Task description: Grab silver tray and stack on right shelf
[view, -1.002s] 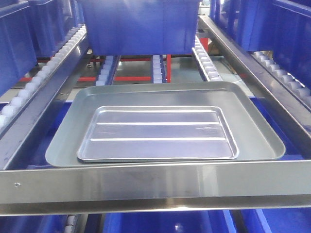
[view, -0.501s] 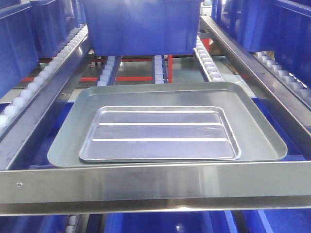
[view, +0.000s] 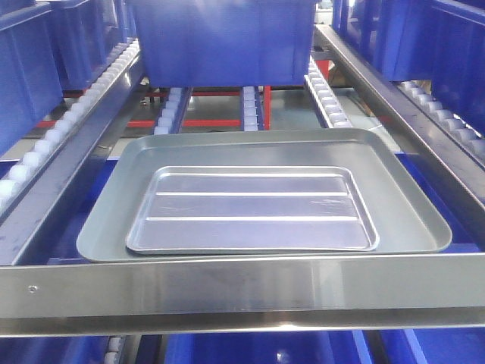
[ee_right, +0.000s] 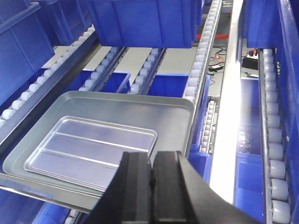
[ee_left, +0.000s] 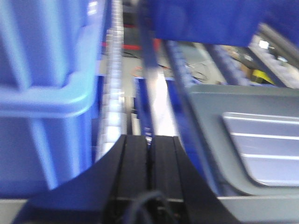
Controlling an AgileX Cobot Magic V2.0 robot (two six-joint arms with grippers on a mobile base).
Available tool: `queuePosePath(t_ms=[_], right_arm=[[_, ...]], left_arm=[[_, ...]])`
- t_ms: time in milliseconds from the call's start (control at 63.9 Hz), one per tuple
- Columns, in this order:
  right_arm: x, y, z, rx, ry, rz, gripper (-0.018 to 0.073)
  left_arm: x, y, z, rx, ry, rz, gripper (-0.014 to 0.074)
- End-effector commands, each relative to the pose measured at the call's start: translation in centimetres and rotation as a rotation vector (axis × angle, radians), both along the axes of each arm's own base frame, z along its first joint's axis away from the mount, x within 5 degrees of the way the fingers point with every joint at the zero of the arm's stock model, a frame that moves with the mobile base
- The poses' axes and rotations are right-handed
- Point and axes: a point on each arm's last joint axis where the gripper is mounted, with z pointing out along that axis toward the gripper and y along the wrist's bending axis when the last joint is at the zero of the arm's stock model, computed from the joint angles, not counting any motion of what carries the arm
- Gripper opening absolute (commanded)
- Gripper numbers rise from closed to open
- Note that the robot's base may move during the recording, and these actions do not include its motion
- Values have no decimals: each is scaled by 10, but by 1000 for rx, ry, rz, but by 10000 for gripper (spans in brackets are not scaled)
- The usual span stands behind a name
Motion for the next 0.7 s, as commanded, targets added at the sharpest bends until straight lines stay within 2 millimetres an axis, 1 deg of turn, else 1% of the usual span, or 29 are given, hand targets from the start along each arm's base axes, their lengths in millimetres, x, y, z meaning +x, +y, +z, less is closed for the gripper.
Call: queuePosePath(t_ms=[0, 31, 63, 689], right_arm=[[0, 1, 16, 9, -108, 10, 57], [0, 1, 16, 9, -107, 10, 57], [0, 1, 16, 9, -107, 10, 57], [0, 1, 16, 8, -106, 9, 57]], left_arm=[[1, 3, 4, -32, -184, 57, -93], [2, 4, -1, -33, -210, 77, -93], [2, 5, -3, -28, -174, 93, -93], [2, 6, -4, -24, -173, 114, -93]])
